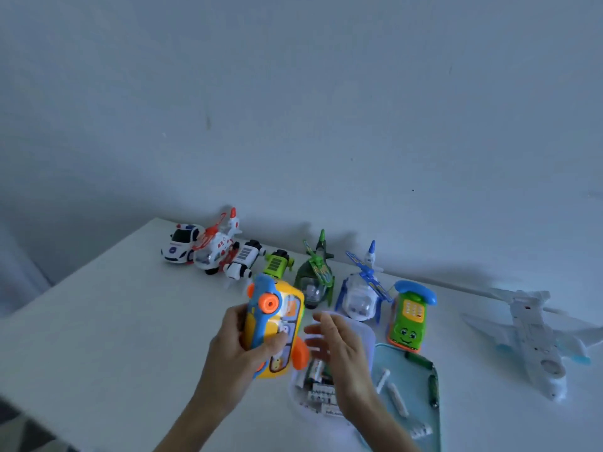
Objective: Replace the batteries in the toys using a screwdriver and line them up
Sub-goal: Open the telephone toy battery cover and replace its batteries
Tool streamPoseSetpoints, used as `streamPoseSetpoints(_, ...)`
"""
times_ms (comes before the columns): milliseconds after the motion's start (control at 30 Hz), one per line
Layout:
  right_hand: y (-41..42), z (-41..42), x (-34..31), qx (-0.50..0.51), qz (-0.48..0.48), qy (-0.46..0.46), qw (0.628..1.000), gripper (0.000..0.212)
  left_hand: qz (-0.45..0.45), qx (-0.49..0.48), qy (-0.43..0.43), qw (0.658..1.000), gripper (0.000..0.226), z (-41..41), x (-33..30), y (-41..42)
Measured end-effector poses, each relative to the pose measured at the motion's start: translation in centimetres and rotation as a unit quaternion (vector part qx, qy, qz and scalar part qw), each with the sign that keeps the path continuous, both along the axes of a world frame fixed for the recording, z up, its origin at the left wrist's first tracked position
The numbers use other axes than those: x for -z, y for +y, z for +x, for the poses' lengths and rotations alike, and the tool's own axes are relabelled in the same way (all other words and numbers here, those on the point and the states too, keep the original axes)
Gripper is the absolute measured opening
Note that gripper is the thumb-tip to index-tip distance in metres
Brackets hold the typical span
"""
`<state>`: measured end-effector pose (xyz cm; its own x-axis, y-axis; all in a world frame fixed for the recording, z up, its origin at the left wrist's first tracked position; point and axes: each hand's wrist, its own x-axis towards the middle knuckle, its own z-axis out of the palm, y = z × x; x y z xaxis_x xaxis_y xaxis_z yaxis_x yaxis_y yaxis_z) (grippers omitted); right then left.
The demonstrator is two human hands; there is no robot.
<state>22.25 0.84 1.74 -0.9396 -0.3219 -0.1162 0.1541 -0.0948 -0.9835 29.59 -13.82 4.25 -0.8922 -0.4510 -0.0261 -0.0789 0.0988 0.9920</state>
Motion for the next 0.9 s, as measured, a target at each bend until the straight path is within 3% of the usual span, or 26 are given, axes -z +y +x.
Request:
streamPoseSetpoints(67,-1.9,-0.1,1.1,0.002,0.091,0.017,0.996,0.009,-0.07,-0.031,0.008,0.997,0.069,0.9,0.2,-2.7)
streamPoseSetpoints(167,-5.0,-0.4,2.5,-0.052,0.274,0.124,0.952,0.014,-0.202,-0.057,0.018,0.977,0.066,1.9,0.9,-6.8)
streamPoseSetpoints(300,-8.2,-1.7,4.5,-0.139,0.503,0.246,0.817,0.03,-0.361,-0.042,0.03,0.931,0.078,1.8,2.1,-10.0)
streamPoseSetpoints(400,-10.1,-2.1,5.2,-0.158,0.585,0.26,0.752,0.029,-0.405,-0.035,0.034,0.913,0.082,1.6,2.5,-11.6)
streamPoseSetpoints(533,-11.4,-2.2,6.1,-0.15,0.631,0.268,0.712,0.032,-0.393,-0.035,0.037,0.918,0.08,1.0,2.7,-12.9)
streamPoseSetpoints(600,-11.7,-2.5,6.5,-0.143,0.622,0.257,0.726,0.026,-0.382,-0.018,0.04,0.923,0.079,0.5,2.9,-13.6)
streamPoseSetpoints(767,-11.2,-3.3,3.4,-0.01,0.407,0.141,0.902,0.002,-0.352,0.006,0.034,0.935,0.079,-0.8,4.4,-14.8)
streamPoseSetpoints(833,-10.3,-3.3,0.7,0.06,0.323,0.144,0.934,0.012,-0.339,0.022,0.022,0.94,0.078,-1.4,5.4,-14.9)
streamPoseSetpoints(900,-9.7,-3.1,-2.1,0.139,0.255,0.181,0.94,0.024,-0.332,0.05,-0.002,0.942,0.08,-2.3,6.4,-14.6)
